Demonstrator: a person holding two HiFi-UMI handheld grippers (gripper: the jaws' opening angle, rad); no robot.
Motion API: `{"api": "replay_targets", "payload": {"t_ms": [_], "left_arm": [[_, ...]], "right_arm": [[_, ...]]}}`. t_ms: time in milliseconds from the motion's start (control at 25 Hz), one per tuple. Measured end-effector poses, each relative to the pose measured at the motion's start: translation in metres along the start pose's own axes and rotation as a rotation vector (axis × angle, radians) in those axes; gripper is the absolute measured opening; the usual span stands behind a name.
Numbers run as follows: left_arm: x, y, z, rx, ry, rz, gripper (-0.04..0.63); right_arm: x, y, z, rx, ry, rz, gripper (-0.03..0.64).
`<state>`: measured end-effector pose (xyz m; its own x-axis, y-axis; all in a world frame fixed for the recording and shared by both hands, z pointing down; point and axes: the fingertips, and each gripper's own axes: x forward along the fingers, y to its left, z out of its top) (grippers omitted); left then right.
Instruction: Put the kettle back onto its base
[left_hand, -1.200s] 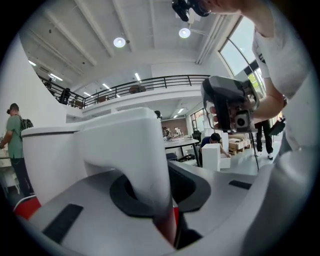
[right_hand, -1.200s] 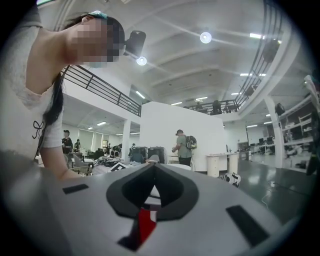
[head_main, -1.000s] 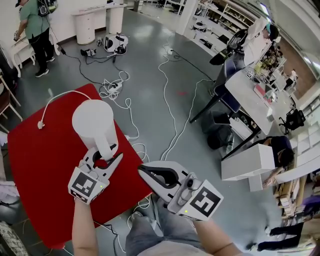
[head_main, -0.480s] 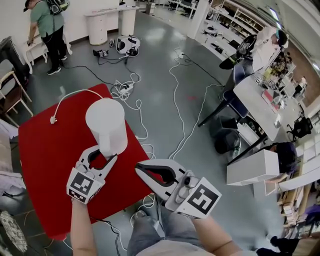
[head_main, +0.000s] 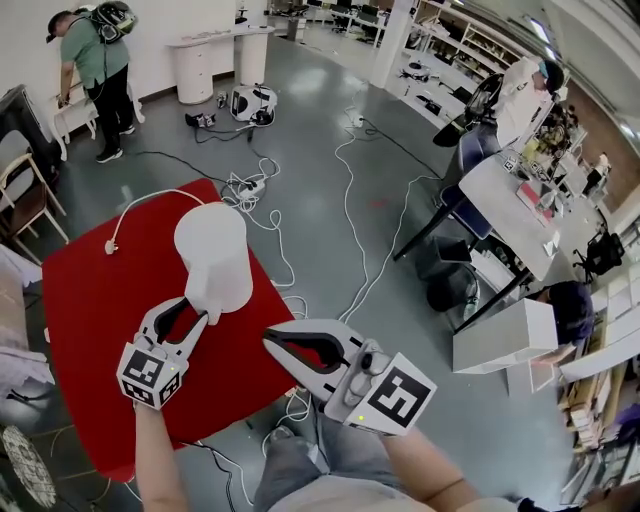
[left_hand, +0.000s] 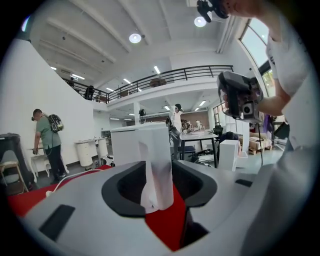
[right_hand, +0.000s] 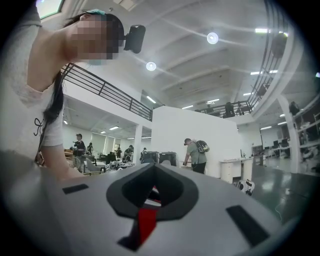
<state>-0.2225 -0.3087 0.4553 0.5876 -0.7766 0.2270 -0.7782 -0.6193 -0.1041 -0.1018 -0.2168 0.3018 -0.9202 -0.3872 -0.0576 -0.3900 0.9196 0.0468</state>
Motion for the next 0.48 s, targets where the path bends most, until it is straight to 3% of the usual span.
{"api": "replay_targets", "payload": {"t_ms": [160, 240, 320, 480], "left_arm": [[-0.021, -0.006, 0.006, -0.021, -0.025, 0.035, 0.159], [-0.034, -0.015, 0.020, -0.034, -0.059, 0.040, 0.088], [-0.045, -0.029, 0.040, -0.031, -0.103, 0.041, 0.035], [-0.067, -0.065, 0.093, -0.038, -0.209, 0.017, 0.011]], "right_arm": [[-0.002, 0.007, 0.007, -0.008, -0.011, 0.012, 0.008], [0.000, 0.013, 0.007, -0.012, -0.006, 0.030, 0.007], [0.003, 0.018, 0.007, -0.010, -0.004, 0.052, 0.008], [0.012, 0.031, 0.007, -0.001, -0.008, 0.103, 0.008]]}}
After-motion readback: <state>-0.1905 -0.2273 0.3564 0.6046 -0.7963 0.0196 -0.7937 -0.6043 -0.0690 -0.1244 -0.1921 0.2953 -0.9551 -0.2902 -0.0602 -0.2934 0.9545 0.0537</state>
